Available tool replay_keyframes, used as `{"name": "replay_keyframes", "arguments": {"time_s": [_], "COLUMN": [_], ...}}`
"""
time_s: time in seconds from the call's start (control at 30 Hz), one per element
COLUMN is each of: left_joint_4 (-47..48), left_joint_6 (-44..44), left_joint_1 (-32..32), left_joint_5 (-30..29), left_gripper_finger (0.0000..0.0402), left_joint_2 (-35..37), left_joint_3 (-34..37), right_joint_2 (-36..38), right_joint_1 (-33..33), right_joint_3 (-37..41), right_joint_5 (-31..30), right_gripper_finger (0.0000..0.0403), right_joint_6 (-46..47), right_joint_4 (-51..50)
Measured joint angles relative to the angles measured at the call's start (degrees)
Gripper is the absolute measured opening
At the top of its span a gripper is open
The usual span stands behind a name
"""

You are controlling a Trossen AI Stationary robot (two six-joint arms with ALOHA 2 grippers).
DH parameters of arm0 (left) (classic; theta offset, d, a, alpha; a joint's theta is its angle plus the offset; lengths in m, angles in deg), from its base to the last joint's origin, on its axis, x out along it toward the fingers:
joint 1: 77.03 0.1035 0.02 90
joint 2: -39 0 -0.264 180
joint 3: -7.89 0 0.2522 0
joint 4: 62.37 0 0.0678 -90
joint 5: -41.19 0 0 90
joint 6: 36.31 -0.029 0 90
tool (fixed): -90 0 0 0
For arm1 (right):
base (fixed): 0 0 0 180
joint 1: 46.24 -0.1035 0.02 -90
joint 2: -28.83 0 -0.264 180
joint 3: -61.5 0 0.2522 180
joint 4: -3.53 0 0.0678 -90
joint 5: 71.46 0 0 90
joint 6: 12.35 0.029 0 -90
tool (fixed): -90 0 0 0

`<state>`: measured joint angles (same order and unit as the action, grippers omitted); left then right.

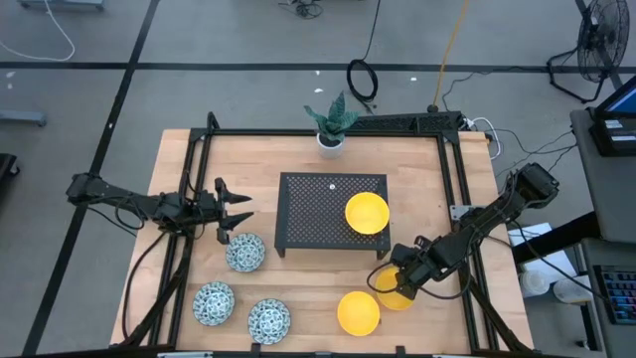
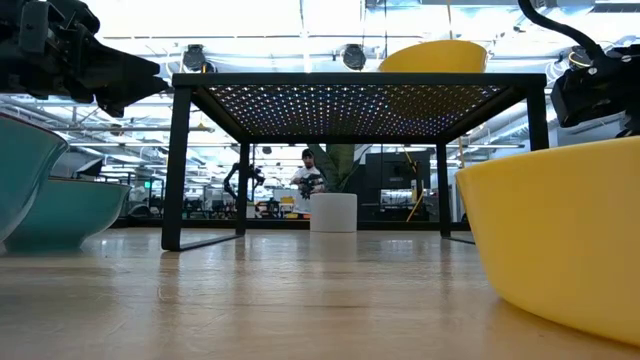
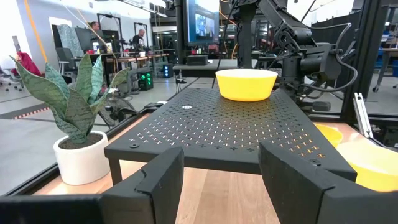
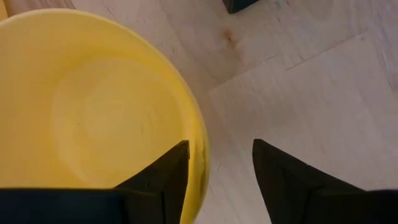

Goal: Pick & Place Mini bowls
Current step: Stack the right yellow bowl on the yellow bowl on the shelf

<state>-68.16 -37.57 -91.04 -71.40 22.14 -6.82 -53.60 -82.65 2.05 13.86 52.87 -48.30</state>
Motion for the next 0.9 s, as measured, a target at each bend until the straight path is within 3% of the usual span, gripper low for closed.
{"name": "replay_keyframes", "arguments": {"time_s": [0.43, 0.9], "left_joint_4": [0.0, 0.0], "left_joint_6": [0.02, 0.0], "left_joint_1": [-0.01, 0.01], "left_joint_5": [0.0, 0.0], "left_gripper_finger": [0.0212, 0.0212], "left_joint_2": [0.0, 0.0], "left_joint_3": [0.0, 0.0], "right_joint_2": [0.0, 0.0], "right_joint_1": [0.0, 0.0], "right_joint_3": [0.0, 0.0], "right_joint_5": [0.0, 0.0], "right_gripper_finger": [0.0093, 0.0055], "right_joint_6": [-0.13, -1.42], "right_joint_4": [0.09, 0.09]}}
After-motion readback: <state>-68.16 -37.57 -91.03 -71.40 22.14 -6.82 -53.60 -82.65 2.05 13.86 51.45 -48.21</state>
